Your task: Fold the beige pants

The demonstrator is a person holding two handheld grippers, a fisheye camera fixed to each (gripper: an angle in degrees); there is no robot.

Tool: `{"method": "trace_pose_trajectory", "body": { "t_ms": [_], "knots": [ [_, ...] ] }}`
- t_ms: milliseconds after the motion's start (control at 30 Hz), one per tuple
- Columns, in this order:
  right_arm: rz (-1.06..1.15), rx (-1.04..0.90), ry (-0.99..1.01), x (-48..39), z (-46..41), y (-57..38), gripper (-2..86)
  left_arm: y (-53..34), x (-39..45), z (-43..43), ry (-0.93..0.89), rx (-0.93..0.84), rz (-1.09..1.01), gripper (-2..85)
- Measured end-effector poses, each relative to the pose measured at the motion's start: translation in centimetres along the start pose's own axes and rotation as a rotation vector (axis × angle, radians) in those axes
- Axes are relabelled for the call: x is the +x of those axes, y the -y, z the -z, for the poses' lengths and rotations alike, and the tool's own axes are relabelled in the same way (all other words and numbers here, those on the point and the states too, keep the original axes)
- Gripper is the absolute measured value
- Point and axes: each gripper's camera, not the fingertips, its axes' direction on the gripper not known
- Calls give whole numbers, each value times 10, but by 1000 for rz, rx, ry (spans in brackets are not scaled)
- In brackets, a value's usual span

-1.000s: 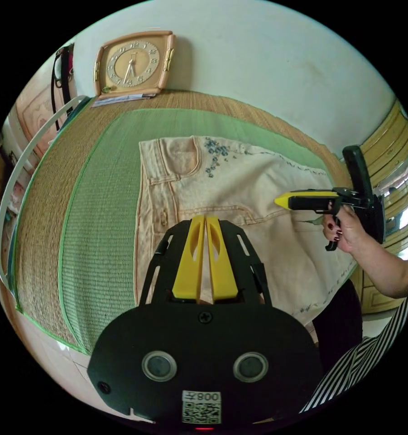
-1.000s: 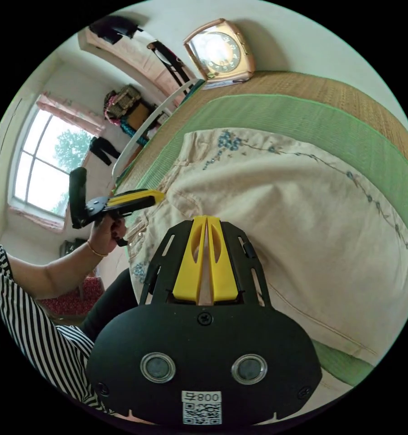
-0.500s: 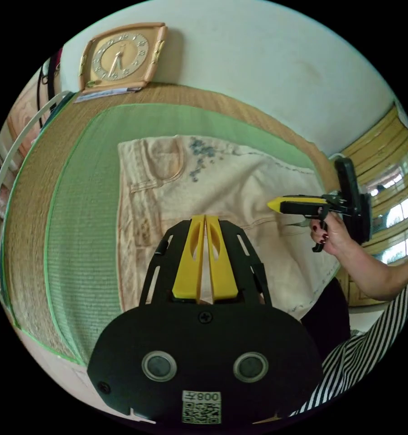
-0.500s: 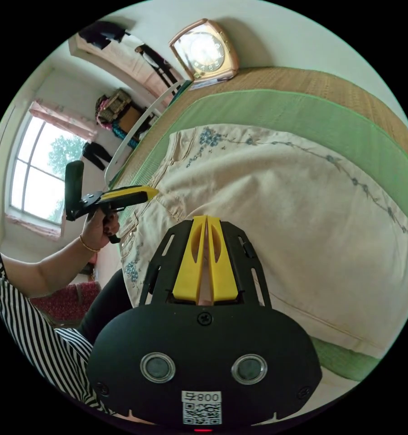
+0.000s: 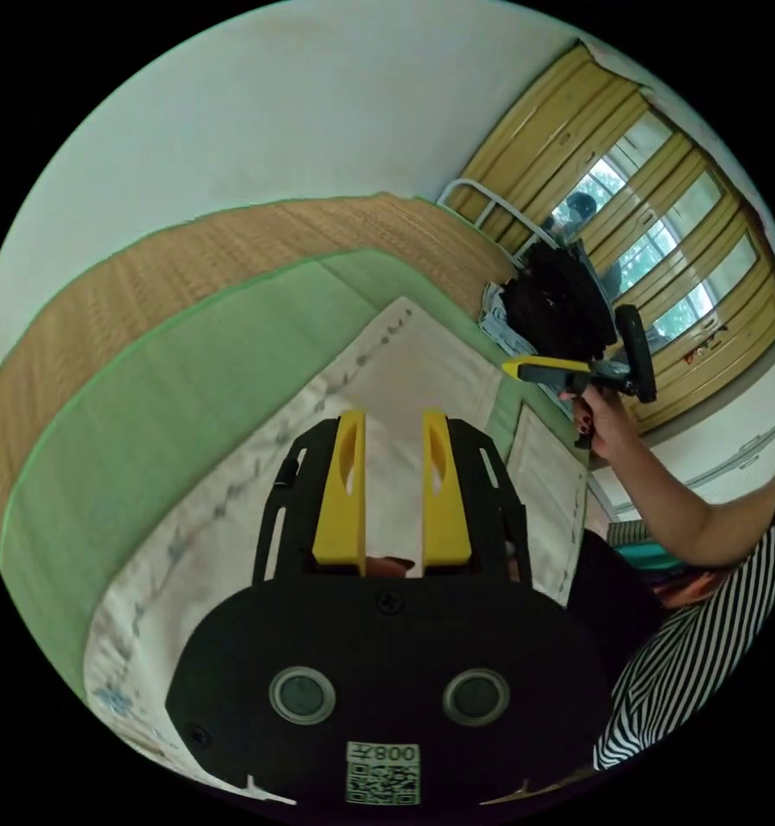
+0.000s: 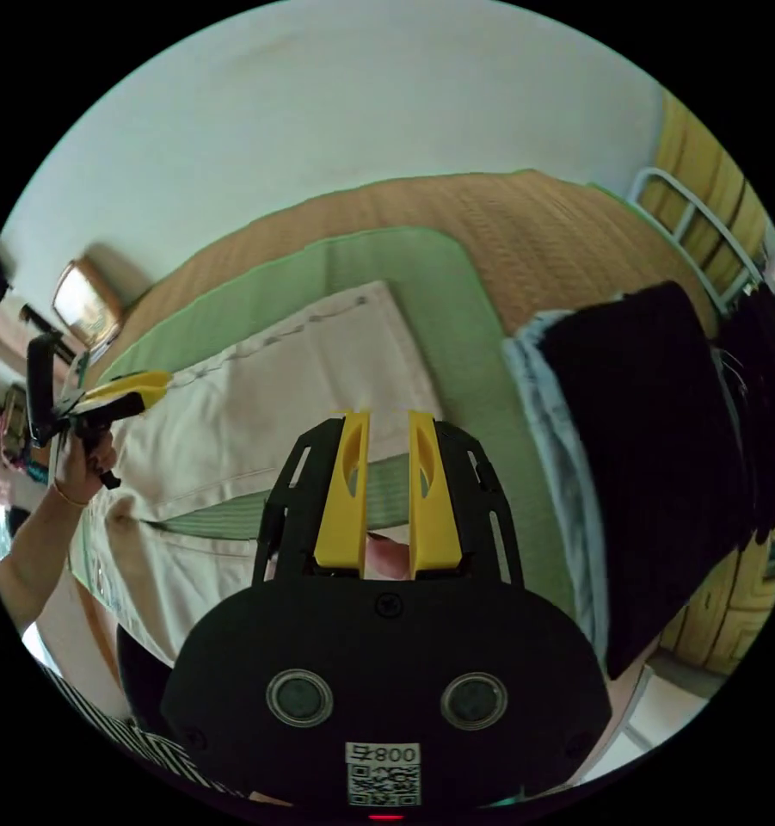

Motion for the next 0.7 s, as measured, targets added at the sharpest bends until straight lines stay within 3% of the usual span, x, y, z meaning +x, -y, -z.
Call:
{"method": "trace_pose_trajectory", "body": {
  "t_ms": [367, 567, 700],
  "knots": [
    [-18, 29, 82, 38, 50, 11, 72, 127, 24, -189, 221, -233, -85, 84],
    [11, 49, 68, 39, 83, 22, 51, 135, 37, -234, 281, -238, -146, 39],
    [25, 117, 203, 52, 139, 25, 28, 137, 48, -237, 253, -173, -144, 28]
  ]
}}
